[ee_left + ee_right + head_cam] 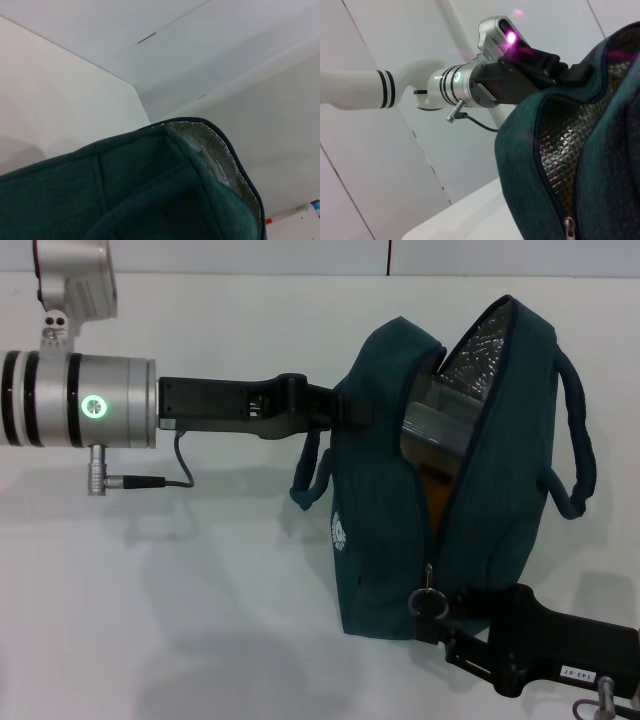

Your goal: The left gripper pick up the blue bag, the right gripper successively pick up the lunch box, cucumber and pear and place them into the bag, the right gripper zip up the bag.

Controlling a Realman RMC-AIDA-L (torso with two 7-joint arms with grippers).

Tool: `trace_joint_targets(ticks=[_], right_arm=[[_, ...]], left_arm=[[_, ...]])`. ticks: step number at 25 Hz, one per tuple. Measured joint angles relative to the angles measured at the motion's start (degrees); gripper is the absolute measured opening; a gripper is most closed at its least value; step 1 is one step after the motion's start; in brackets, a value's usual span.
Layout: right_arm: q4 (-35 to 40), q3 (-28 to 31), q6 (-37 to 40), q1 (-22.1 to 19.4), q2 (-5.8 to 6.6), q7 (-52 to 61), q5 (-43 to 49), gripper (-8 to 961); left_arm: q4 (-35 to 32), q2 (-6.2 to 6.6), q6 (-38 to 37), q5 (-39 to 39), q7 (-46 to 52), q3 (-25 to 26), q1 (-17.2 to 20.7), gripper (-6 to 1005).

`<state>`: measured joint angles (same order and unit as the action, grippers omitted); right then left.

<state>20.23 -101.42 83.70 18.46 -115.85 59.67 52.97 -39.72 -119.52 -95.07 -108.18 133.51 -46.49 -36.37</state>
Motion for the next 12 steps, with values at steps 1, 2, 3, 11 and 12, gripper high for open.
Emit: trace_joint_targets(ticks=[1, 2, 3, 11, 12], right_arm=[[-0.01, 0.0, -0.02, 0.0, 0.01, 0.0, 0.0, 282], [-0.01, 0.0, -0.03, 0.0, 0.01, 0.0, 0.0, 277], [-0.01, 0.0, -0.05, 0.0, 0.01, 0.0, 0.0, 271], [-0.02, 0.08, -0.8, -0.08, 0.1, 0.51, -0.4, 120], [-0.02, 0.09, -0.81, -0.1, 0.11, 0.53, -0.4, 87]], left_arm=[[0.0, 0.02, 0.02, 0.0, 0.0, 0.0, 0.0, 46], [0.0, 0.03, 0.04, 0.0, 0.0, 0.0, -0.01, 46], [0.0, 0.05, 0.06, 0.0, 0.0, 0.0, -0.01, 46], [0.0, 0.09, 0.07, 0.0, -0.07, 0.0, -0.22, 47], [0.0, 0.09, 0.09, -0.01, -0.08, 0.0, -0.24, 47]])
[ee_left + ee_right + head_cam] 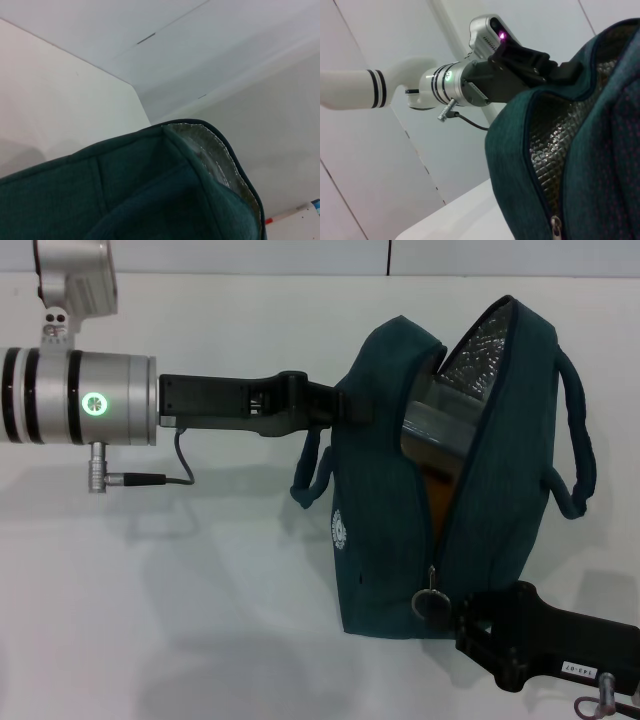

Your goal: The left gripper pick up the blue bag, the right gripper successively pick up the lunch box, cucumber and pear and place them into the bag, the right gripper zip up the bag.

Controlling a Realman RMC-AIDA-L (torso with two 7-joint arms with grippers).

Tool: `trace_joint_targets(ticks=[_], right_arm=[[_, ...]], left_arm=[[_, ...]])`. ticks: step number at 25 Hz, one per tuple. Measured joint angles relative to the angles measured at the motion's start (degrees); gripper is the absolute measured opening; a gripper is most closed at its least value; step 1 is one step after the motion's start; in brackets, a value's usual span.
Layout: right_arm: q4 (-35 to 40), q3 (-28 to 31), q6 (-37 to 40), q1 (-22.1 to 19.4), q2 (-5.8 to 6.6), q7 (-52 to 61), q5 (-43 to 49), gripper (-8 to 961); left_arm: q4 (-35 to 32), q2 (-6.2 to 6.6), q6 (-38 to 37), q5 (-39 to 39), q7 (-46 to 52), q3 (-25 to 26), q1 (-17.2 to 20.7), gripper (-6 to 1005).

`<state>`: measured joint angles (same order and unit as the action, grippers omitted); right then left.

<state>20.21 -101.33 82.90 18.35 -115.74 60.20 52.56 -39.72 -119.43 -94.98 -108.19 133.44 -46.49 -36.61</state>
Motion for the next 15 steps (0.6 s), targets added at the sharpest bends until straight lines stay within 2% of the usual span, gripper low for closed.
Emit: trace_joint_targets(ticks=[6, 15], right_arm=[[0.06, 0.21, 0.62, -0.15, 0.17, 0.0, -0.01, 28], [-0.96, 6.66, 7.19, -2.34, 0.7, -0.36, -0.1, 19]], left_arm=[[0.0, 0.08, 0.36, 0.0, -0.32, 0.08, -0.04, 47], [0.0, 0.09, 1.11, 0.0, -0.79, 0.21, 0.12, 48]])
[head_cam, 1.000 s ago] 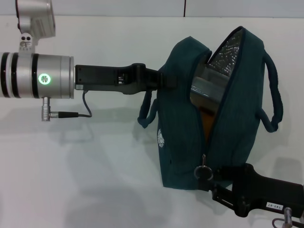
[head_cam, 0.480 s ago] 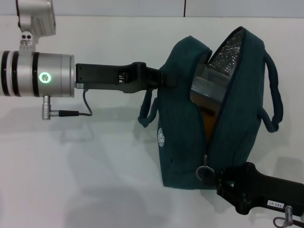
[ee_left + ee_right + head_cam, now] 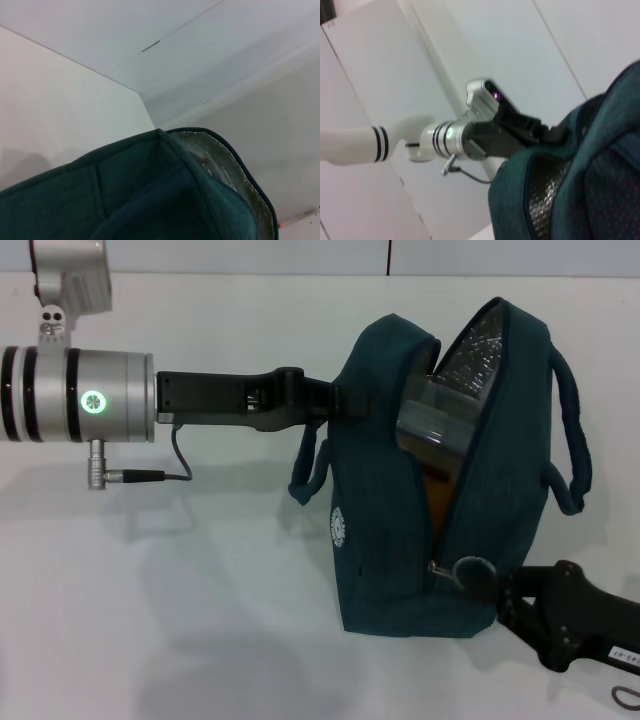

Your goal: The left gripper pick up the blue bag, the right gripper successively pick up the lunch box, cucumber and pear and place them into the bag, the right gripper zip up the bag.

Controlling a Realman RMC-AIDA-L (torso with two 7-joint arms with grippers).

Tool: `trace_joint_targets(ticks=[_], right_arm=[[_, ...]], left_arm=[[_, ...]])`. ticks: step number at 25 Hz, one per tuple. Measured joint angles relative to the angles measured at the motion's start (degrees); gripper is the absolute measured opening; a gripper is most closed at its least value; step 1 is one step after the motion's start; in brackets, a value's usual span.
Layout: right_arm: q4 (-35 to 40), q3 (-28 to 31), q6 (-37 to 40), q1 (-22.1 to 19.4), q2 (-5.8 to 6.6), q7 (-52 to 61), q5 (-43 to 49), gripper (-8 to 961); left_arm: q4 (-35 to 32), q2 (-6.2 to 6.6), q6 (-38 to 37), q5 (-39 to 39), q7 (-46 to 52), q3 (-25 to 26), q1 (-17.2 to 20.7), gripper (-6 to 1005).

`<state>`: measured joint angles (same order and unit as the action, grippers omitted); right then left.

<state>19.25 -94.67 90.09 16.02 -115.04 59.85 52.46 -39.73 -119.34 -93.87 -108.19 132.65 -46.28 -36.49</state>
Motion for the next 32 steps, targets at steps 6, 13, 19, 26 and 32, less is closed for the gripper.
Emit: trace_joint_targets(ticks=[6, 13, 19, 26, 32], right_arm=[[-0.01, 1.27, 1.69, -0.44, 0.07, -0.26, 0.0, 19], [0.56, 1.34, 4.83, -0.05, -0.17, -2.4, -0.91, 19], [0.67, 1.0, 6.13, 0.37, -0.33, -4.32, -2.82, 18], [0.7, 0.89, 6.23, 0.77, -0.44, -4.43, -2.91, 18], [1.41, 0.9, 6.24, 1.11, -0.44, -4.51, -2.91, 18]], left_arm=[[-0.06, 0.08, 0.58, 0.0, -0.15, -0.13, 0.22, 49], [0.01, -0.01, 0.78, -0.19, -2.29, 0.04, 0.48, 49], [0.22, -0.08, 0.76, 0.59, -5.41, 0.12, 1.16, 50], [0.44, -0.01, 0.16, 8.2, -12.76, -0.08, 4.69, 83], [0.37, -0.05, -0.8, 9.47, -18.57, -0.15, 6.26, 272]])
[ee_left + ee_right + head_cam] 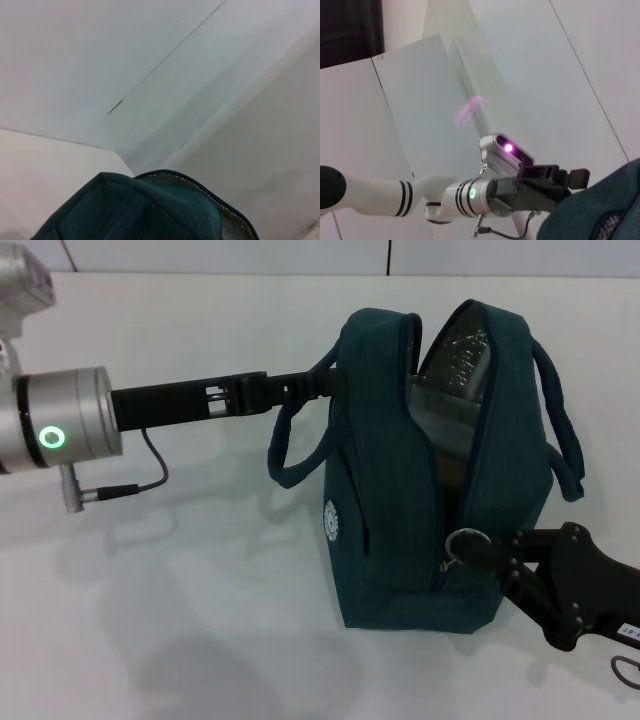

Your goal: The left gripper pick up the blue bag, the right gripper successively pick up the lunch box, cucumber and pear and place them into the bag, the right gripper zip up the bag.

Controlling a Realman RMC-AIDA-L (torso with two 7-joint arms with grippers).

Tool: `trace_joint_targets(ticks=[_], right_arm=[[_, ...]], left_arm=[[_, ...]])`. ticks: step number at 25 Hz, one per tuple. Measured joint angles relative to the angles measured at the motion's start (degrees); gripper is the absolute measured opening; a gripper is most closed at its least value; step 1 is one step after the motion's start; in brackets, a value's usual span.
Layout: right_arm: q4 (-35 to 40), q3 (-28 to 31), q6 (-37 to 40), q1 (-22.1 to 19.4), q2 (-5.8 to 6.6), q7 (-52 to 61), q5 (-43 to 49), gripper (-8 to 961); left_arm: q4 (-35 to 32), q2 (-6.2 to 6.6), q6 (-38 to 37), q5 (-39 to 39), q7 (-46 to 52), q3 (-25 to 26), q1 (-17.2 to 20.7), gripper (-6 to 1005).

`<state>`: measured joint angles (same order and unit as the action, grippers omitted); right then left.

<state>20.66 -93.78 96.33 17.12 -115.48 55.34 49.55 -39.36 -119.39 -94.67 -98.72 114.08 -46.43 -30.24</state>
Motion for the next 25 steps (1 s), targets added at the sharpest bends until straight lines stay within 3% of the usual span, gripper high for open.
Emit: trace_joint_targets(ticks=[11, 16, 25], right_arm=[[2.39, 0.45, -0.1, 1.64, 0.0, -1.58, -2.61, 17], [2.61, 0.53, -0.01, 4.75, 0.0, -1.73, -4.6, 17], [2.97, 0.53, -0.87, 8.39, 0.0, -3.08, -11.54, 17]], left_arm=[[-0.59, 0.35, -7.39, 4.78, -10.6, 0.53, 3.83, 524], [-1.04, 0.44, -8.76, 6.71, -14.68, 0.55, 7.98, 744], [-0.25, 0.09, -10.45, 6.76, -20.49, 0.5, 12.64, 719]])
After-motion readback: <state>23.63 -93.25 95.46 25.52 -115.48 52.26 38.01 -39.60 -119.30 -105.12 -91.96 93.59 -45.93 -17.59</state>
